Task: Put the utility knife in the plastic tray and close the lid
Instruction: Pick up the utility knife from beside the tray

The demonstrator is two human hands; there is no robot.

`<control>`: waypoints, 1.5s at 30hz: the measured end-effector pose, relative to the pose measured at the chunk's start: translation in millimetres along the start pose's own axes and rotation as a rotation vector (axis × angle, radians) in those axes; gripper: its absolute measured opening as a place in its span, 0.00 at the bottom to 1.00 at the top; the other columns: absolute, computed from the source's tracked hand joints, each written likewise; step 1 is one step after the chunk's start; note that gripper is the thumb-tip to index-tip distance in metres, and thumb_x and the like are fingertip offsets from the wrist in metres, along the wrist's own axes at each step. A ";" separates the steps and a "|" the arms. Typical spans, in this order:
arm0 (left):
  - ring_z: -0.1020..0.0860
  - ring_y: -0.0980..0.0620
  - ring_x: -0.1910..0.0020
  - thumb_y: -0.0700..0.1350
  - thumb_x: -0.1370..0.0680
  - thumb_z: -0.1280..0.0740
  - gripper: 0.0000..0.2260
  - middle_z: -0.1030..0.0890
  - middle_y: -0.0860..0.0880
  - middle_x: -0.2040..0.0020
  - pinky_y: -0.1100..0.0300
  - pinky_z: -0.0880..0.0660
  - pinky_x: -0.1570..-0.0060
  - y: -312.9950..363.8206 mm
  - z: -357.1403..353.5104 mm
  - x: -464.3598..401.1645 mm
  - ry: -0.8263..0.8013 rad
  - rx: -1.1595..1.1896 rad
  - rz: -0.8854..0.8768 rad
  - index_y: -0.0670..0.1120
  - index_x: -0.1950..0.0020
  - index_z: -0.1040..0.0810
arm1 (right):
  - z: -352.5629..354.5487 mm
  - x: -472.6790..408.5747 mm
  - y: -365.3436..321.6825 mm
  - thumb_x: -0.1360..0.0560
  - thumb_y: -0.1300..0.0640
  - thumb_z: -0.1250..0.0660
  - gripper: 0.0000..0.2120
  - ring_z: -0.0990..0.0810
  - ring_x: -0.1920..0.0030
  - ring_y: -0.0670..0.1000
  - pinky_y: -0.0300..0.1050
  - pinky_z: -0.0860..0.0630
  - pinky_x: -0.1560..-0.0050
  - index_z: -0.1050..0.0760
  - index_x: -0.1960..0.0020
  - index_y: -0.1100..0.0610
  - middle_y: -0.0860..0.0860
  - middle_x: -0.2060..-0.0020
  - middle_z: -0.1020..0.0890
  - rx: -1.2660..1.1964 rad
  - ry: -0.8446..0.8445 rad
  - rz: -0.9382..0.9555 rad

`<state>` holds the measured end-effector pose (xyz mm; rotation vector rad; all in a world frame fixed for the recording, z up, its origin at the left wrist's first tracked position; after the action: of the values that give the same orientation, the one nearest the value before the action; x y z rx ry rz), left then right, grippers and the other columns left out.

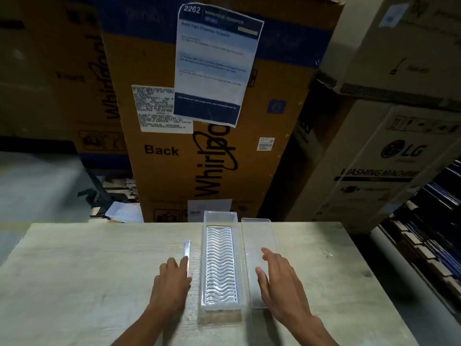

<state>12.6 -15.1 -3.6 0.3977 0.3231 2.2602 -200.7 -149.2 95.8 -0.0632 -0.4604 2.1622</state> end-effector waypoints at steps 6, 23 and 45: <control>0.27 0.47 0.41 0.55 0.20 0.35 0.19 0.26 0.47 0.39 0.54 0.26 0.46 1.1 -10.9 -11.3 0.013 0.028 0.126 0.47 0.34 0.31 | -12.3 -5.7 9.9 0.21 0.36 0.47 0.27 0.31 0.27 0.47 0.46 0.34 0.26 0.44 0.24 0.41 0.43 0.24 0.33 -0.049 -0.038 -0.035; 0.19 0.42 0.47 0.43 0.23 0.33 0.09 0.19 0.43 0.47 0.51 0.20 0.51 7.0 -19.9 -19.3 0.023 0.199 0.293 0.43 0.45 0.27 | -14.1 0.1 14.6 0.19 0.40 0.45 0.25 0.27 0.30 0.46 0.46 0.29 0.29 0.44 0.24 0.42 0.43 0.26 0.30 -0.076 -0.026 0.037; 0.19 0.46 0.61 0.45 0.27 0.29 0.08 0.18 0.47 0.64 0.57 0.27 0.63 5.7 8.6 -4.9 0.010 0.342 0.294 0.43 0.63 0.22 | 2.6 9.1 9.8 0.18 0.41 0.45 0.26 0.27 0.31 0.46 0.46 0.28 0.31 0.46 0.23 0.44 0.44 0.26 0.33 -0.094 -0.067 0.061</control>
<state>15.1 -21.7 5.5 0.6460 0.7009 2.4960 -214.3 -147.9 96.0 -0.0582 -0.6059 2.2062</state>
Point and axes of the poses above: each hand's wrist, its own x-axis away from the middle knuckle, its own z-axis out of the back of the hand, y = z × x, the point moved 2 cm from there along -x, towards the middle knuckle
